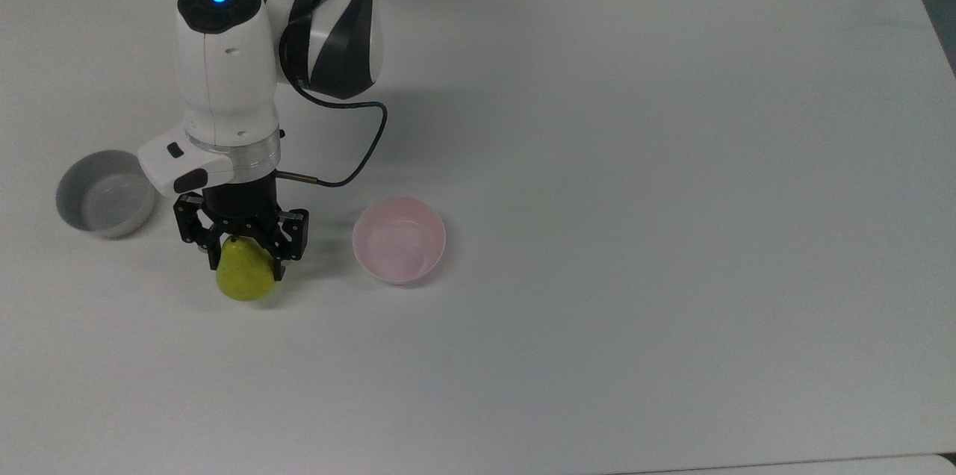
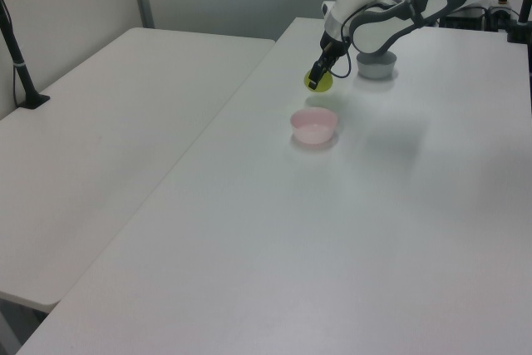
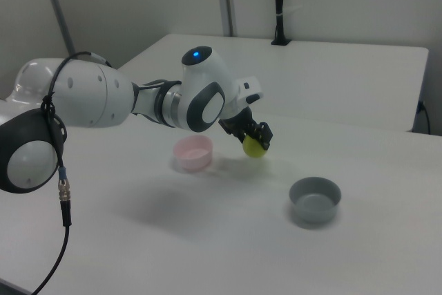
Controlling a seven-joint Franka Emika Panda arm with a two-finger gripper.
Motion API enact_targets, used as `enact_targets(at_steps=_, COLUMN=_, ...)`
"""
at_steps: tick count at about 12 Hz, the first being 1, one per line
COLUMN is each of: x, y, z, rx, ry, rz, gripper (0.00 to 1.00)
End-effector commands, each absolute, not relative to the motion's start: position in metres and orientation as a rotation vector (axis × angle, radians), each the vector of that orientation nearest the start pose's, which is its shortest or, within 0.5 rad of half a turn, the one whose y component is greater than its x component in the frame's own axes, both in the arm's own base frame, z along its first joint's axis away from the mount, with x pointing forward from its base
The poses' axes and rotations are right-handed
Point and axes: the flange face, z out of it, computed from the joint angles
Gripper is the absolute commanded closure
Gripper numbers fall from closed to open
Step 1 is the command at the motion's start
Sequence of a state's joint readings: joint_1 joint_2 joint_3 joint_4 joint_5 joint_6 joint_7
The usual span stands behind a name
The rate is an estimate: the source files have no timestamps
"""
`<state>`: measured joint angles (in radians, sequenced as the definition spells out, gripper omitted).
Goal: Place the pear in the bowl
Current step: 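Close the gripper around the pear, then lift the pear and carry it over the pink bowl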
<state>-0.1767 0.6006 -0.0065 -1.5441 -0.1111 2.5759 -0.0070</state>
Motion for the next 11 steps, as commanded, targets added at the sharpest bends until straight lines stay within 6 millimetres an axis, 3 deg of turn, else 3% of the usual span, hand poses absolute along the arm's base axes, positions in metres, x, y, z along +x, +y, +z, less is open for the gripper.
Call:
enact_targets(at_steps=1, x=0.721, y=-0.128, z=0.371, rx=-3.178, ry=0.177, rz=-0.706, gripper=0.62)
enact_targets(at_steps=7, x=0.710, y=-0.128, z=0.422, rx=-3.194, ry=0.175, rz=-0.689, gripper=0.62)
enact_targets(at_steps=11, x=0.695, y=-0.121, z=0.472, rx=-3.209, ry=0.127, rz=-0.670, gripper=0.62)
